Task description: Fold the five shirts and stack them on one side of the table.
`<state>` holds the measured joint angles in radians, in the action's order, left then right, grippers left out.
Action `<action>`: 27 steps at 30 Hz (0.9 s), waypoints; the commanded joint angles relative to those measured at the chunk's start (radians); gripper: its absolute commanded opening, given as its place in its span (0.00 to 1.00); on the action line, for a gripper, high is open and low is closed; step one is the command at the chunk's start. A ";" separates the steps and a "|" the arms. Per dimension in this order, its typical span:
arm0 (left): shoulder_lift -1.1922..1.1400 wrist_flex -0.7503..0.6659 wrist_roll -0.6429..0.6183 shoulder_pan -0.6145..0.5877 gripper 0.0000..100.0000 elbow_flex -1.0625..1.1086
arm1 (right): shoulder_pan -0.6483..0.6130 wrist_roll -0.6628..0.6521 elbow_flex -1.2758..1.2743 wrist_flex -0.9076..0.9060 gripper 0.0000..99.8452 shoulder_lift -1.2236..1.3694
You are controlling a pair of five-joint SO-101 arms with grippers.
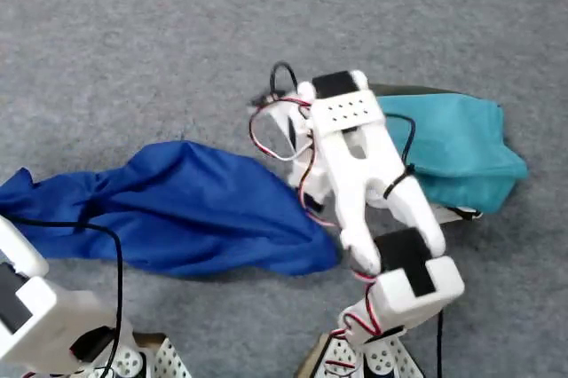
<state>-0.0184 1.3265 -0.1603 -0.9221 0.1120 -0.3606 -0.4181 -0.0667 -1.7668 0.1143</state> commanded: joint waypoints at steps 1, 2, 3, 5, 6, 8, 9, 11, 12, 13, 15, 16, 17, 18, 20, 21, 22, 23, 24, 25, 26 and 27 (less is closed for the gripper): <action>0.019 -0.002 0.005 0.061 0.02 -0.032 | -0.074 0.107 0.225 -0.005 0.27 -0.042; 0.024 -0.002 0.000 0.083 0.02 -0.037 | -0.099 0.146 0.294 0.009 0.27 -0.010; 0.036 -0.002 -0.003 0.103 0.02 -0.041 | -0.120 0.184 0.360 0.025 0.27 0.036; 0.073 -0.002 -0.018 0.143 0.02 -0.041 | -0.159 0.262 0.493 0.072 0.27 0.160; 0.093 -0.002 -0.031 0.158 0.02 -0.041 | -0.176 0.298 0.562 0.095 0.27 0.239; 0.136 -0.002 -0.043 0.184 0.02 -0.041 | -0.205 0.348 0.713 0.123 0.27 0.407; 0.156 -0.002 -0.048 0.195 0.02 -0.041 | -0.216 0.368 0.792 0.126 0.27 0.492; 0.194 -0.002 -0.061 0.206 0.02 -0.043 | -0.237 0.404 0.974 0.120 0.27 0.664; 0.213 -0.003 -0.071 0.206 0.02 -0.048 | -0.243 0.419 1.066 0.107 0.27 0.742; 0.232 -0.006 -0.081 0.206 0.02 -0.051 | -0.249 0.427 1.156 0.092 0.27 0.814; 0.271 -0.003 -0.098 0.201 0.02 -0.066 | -0.260 0.442 1.334 0.054 0.27 0.951; 0.289 -0.003 -0.112 0.198 0.02 -0.071 | -0.262 0.446 1.415 0.029 0.27 1.013; 0.308 -0.003 -0.130 0.196 0.02 -0.074 | -0.268 0.448 1.488 0.009 0.27 1.072; 0.326 -0.003 -0.147 0.196 0.02 -0.075 | -0.271 0.450 1.554 -0.008 0.27 1.124; 0.369 -0.003 -0.161 0.203 0.02 -0.074 | -0.282 0.446 1.639 -0.017 0.26 1.218; 0.392 -0.003 -0.166 0.207 0.02 -0.071 | -0.282 0.450 1.661 -0.017 0.24 1.248; 0.415 -0.003 -0.166 0.218 0.02 -0.069 | -0.283 0.451 1.670 -0.018 0.21 1.270; 0.437 -0.003 -0.163 0.232 0.02 -0.069 | -0.285 0.451 1.669 -0.020 0.18 1.279; 0.456 -0.003 -0.161 0.241 0.02 -0.069 | -0.285 0.451 1.659 -0.020 0.15 1.279; 0.476 -0.003 -0.160 0.249 0.02 -0.069 | -0.285 0.451 1.653 -0.020 0.11 1.277; 0.496 -0.003 -0.160 0.249 0.02 -0.069 | -0.285 0.448 1.653 -0.020 0.08 1.276; 0.515 -0.003 -0.160 0.249 0.02 -0.075 | -0.285 0.443 1.650 -0.020 0.05 1.270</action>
<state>0.4235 1.3280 -0.3168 -0.6859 0.0875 -0.6260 0.0253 1.5612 -1.7637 1.3848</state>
